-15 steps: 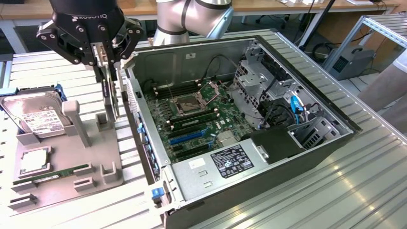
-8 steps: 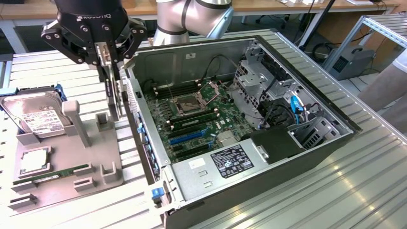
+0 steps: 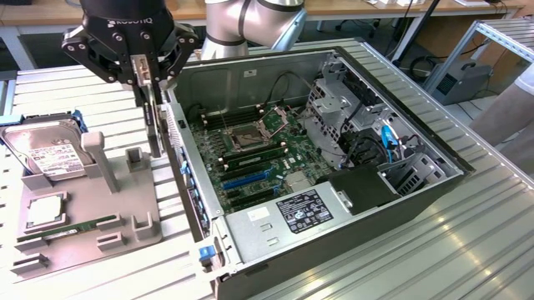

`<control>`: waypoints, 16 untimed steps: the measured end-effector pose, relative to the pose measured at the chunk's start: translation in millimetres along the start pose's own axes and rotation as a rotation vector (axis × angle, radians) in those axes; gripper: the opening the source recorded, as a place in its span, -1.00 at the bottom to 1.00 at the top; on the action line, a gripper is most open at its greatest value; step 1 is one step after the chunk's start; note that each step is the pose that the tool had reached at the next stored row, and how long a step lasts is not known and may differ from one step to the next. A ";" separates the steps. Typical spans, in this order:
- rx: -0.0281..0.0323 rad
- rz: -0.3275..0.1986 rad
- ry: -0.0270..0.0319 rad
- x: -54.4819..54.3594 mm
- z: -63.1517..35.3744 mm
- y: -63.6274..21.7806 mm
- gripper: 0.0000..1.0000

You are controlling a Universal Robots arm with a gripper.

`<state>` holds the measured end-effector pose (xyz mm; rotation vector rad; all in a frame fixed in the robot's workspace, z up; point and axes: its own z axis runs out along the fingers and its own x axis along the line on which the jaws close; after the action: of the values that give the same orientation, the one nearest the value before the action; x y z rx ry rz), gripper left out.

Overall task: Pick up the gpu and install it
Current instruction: 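Pick up the gpu and move the gpu toward the slot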

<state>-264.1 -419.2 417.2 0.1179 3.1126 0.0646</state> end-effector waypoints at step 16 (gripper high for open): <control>0.0000 0.000 -0.0001 -10.7 0.3 0.8 -0.47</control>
<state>-253.4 -419.2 417.1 0.1179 3.1125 0.0647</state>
